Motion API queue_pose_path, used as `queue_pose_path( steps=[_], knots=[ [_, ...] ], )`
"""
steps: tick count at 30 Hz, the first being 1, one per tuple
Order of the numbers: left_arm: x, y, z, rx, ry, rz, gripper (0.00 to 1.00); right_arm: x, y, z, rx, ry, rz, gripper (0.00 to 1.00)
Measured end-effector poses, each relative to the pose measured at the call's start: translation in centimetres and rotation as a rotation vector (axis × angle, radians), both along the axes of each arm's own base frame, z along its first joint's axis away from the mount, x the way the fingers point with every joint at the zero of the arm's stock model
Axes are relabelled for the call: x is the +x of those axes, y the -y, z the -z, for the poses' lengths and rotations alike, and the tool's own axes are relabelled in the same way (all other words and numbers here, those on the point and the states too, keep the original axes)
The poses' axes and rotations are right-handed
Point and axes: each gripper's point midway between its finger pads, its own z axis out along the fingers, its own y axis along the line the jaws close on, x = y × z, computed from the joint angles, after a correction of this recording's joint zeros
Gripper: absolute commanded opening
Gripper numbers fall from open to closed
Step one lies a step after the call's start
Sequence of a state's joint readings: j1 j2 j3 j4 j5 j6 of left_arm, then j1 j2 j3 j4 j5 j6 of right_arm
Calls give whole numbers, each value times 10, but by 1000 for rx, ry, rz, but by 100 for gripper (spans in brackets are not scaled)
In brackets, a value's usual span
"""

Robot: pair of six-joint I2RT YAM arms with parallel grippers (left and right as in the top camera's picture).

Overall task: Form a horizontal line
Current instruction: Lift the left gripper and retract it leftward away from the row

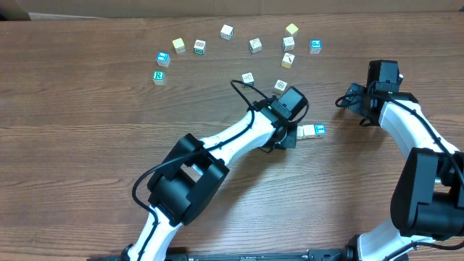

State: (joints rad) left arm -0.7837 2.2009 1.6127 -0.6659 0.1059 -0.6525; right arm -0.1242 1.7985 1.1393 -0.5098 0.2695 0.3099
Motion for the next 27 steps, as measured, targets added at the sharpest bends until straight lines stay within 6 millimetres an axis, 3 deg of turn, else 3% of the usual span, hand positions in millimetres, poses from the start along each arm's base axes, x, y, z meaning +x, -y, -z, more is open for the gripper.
queue_pose_path(
  steps=[14, 27],
  knots=[
    [16, 6, -6, -43, 52, -22, 4, 0, 0, 0, 0, 0, 0, 100],
    [16, 18, -10, -109, 36, -19, 4, 0, 0, 0, 0, 0, 0, 100]
  ],
)
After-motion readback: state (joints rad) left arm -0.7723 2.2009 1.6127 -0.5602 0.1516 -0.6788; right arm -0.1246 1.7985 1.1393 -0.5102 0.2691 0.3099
